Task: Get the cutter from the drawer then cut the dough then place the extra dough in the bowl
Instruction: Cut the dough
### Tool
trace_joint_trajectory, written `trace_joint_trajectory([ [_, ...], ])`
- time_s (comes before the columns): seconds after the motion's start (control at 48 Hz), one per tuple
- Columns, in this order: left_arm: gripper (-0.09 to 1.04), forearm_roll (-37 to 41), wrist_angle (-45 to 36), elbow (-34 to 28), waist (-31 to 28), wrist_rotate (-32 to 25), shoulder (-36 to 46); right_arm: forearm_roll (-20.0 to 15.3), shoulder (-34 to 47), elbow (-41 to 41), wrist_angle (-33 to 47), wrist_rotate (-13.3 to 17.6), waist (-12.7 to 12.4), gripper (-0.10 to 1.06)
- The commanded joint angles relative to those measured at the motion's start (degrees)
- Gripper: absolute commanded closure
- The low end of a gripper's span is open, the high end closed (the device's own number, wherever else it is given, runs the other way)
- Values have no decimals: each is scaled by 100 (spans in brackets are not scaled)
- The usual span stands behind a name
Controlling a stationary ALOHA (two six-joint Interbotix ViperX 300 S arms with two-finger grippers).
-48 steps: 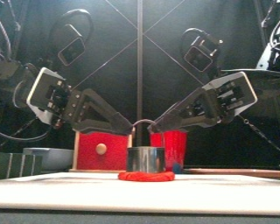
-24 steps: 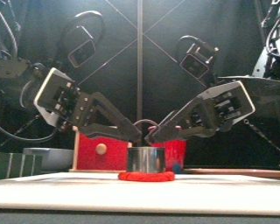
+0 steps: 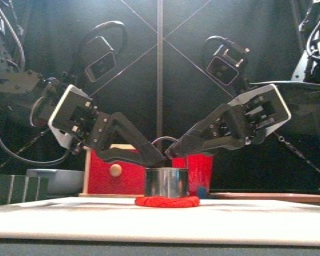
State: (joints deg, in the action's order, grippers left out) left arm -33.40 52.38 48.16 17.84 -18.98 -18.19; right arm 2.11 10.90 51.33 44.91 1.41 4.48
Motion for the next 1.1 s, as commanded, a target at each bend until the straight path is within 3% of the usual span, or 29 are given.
trace_joint_trajectory([
  [0.021, 24, -9, 18, -53, -18, -9, 105, -246, -229, -26, -114, -53, 79, 15],
  [0.292, 29, -9, 18, -53, -18, -9, 97, -264, -229, -18, -369, -79, 132, 18],
  [0.479, 36, 0, -9, -18, -9, -18, 97, -237, -237, -44, -369, -105, 132, 29],
  [0.812, 37, 0, -26, 18, -18, -18, 44, -149, -141, -88, -369, -114, 114, 47],
  [1.104, 37, 9, -53, 97, -18, -9, 26, -229, 62, 18, -431, -53, 105, 51],
])
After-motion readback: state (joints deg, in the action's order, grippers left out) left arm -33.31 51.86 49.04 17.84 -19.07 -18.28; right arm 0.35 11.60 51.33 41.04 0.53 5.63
